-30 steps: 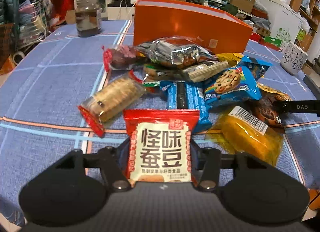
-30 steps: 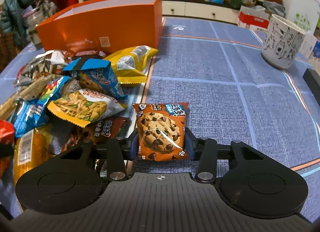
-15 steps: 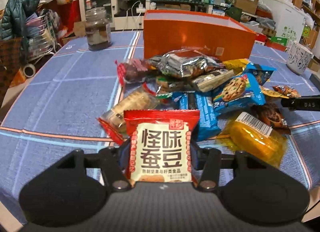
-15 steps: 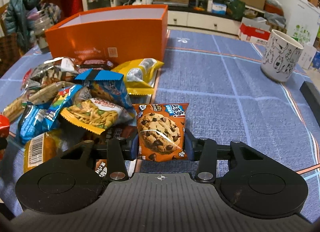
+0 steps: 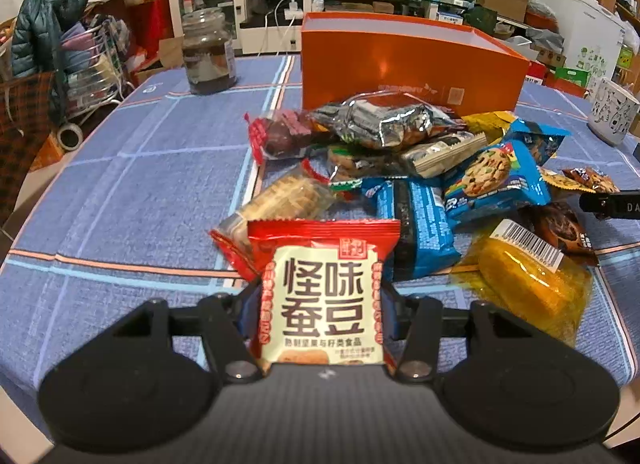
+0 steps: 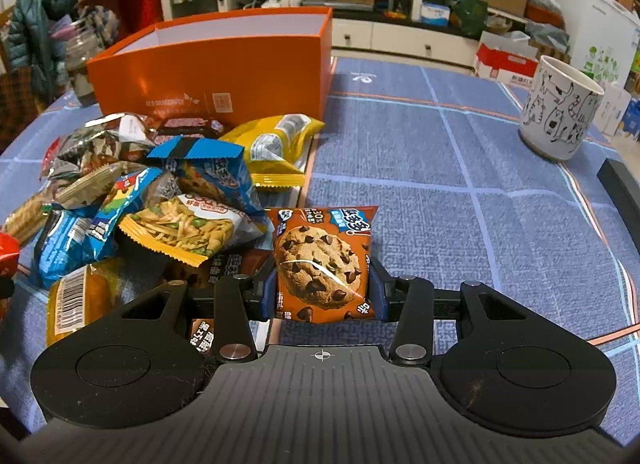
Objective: Organize snacks
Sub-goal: 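Carry both packets over the orange box and open both tools to drop them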
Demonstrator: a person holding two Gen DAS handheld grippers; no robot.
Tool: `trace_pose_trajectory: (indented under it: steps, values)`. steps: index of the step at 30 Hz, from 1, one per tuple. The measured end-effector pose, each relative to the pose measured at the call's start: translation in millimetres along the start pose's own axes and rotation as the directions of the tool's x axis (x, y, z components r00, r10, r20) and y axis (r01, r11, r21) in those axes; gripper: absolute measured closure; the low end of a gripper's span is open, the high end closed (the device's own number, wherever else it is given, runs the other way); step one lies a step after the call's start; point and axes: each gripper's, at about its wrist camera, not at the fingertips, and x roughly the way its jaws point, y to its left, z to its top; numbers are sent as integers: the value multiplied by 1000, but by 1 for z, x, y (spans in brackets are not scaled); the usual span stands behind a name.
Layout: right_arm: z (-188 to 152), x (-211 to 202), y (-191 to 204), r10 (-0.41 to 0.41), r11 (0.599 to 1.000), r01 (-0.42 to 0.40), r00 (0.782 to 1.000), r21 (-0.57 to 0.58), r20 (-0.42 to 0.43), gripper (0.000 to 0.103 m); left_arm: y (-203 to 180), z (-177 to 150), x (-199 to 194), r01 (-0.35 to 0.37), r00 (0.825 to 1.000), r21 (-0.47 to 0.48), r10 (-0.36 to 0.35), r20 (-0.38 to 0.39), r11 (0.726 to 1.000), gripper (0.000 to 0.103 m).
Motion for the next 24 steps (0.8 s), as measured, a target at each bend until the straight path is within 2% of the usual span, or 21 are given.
trace_pose_trajectory:
  steps: [6, 8, 11, 14, 17, 19, 22, 24]
  values:
    - [1, -2, -2, -4, 1000, 4, 1000, 11, 5, 73, 1, 2, -5, 19, 1000, -20, -19, 8, 1000, 52]
    - [5, -14, -4, 5, 999, -7, 999, 37, 44, 73, 3, 7, -15, 43, 999, -40, -42, 31, 998, 52]
    - [17, -43, -3, 13, 998, -21, 991, 55, 132, 73, 4, 27, -35, 52, 993, -39, -48, 107, 998, 52]
    - [40, -62, -1, 61, 996, -74, 979, 59, 197, 73, -2, 61, -43, 66, 983, -14, -62, 171, 998, 52]
    - [78, -57, 7, 91, 994, -103, 969, 39, 229, 73, -11, 106, -29, 98, 977, -10, -94, 193, 995, 51]
    - [113, -36, 14, 117, 992, -126, 966, 29, 229, 73, -20, 144, -8, 84, 975, -6, -81, 209, 996, 51]
    - [162, 8, 21, 151, 985, -163, 972, 54, 179, 73, -28, 194, 31, 66, 977, -18, -61, 205, 998, 51]
    - [185, 36, 27, 139, 987, -148, 980, 55, 145, 73, -32, 224, 59, 30, 980, -21, -25, 195, 999, 51]
